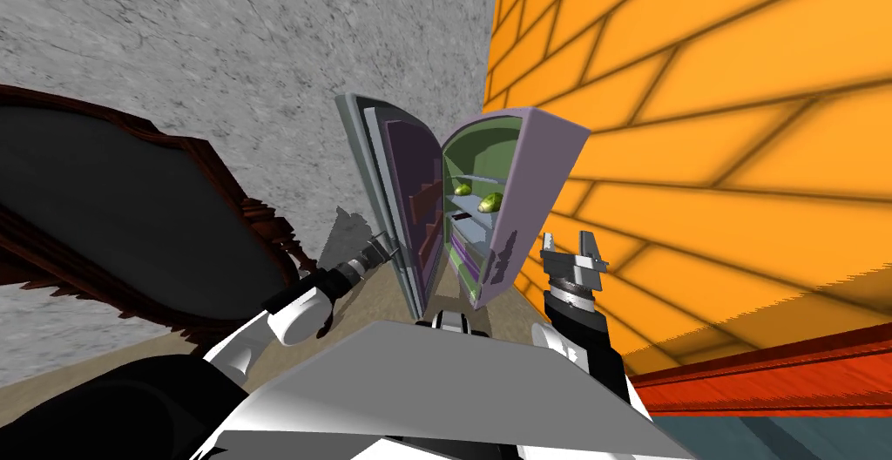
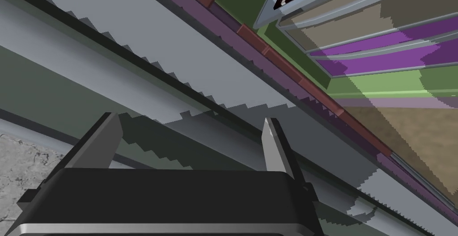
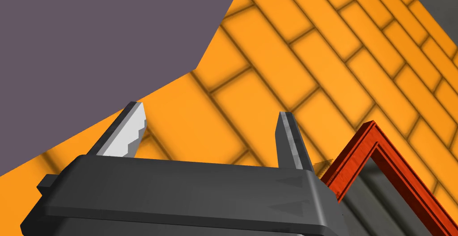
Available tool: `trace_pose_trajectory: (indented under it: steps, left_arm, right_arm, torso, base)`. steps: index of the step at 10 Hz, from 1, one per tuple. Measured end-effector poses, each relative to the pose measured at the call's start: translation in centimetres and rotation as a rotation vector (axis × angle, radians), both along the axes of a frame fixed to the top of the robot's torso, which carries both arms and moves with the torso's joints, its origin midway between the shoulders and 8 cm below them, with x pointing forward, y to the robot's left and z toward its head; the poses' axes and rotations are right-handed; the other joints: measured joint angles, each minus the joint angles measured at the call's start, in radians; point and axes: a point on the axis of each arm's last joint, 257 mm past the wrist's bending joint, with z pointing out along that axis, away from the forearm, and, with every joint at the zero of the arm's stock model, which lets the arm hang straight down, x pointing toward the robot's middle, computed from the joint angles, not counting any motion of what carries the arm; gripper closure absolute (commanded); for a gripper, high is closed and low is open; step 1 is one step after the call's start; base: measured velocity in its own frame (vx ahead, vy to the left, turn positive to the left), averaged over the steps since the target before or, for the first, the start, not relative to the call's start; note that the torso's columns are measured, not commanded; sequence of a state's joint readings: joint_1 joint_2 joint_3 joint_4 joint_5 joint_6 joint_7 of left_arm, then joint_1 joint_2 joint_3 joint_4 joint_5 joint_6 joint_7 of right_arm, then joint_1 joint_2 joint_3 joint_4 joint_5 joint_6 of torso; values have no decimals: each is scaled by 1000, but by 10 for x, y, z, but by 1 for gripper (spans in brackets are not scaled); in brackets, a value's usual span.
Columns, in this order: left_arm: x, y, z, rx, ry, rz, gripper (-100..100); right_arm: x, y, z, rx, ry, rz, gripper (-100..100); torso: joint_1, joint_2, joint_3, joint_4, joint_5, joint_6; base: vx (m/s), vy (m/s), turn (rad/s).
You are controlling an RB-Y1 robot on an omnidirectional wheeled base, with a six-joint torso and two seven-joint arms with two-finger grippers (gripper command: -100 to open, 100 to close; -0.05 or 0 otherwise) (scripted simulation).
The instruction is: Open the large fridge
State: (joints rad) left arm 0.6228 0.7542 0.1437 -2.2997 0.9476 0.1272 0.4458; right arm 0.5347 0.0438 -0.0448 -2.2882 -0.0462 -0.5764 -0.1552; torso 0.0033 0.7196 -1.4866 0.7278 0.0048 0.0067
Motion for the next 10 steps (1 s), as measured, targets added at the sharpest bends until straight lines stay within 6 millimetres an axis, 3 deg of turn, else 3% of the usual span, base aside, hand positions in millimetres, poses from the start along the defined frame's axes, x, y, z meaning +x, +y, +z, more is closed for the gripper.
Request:
trace_pose_trajectory:
  steps: [6, 7, 9, 10]
  left_arm:
    - [3, -11, -16, -2, 2, -10, -100]
    - [3, -11, -14, -2, -6, -10, 100]
    - [2, -10, -8, 0, -11, -12, 100]
    - [0, -16, -9, -6, -3, -26, 100]
  right_arm:
    - [0, 0, 0, 0, 0, 0, 0]
    - [0, 0, 0, 0, 0, 0, 0]
    - [0, 0, 0, 0, 0, 0, 0]
    - [0, 0, 0, 0, 0, 0, 0]
  torso:
    - [0, -1, -1, 1, -1, -2]
    - [-1, 2, 1, 2, -2, -2]
    - [-2, 0, 0, 3, -3, 1]
    - [9, 1, 0, 5, -2, 2]
  base:
    - [-31, 25, -53]
    - [74, -21, 72]
    - [7, 96, -12]
    - [-21, 294, -117]
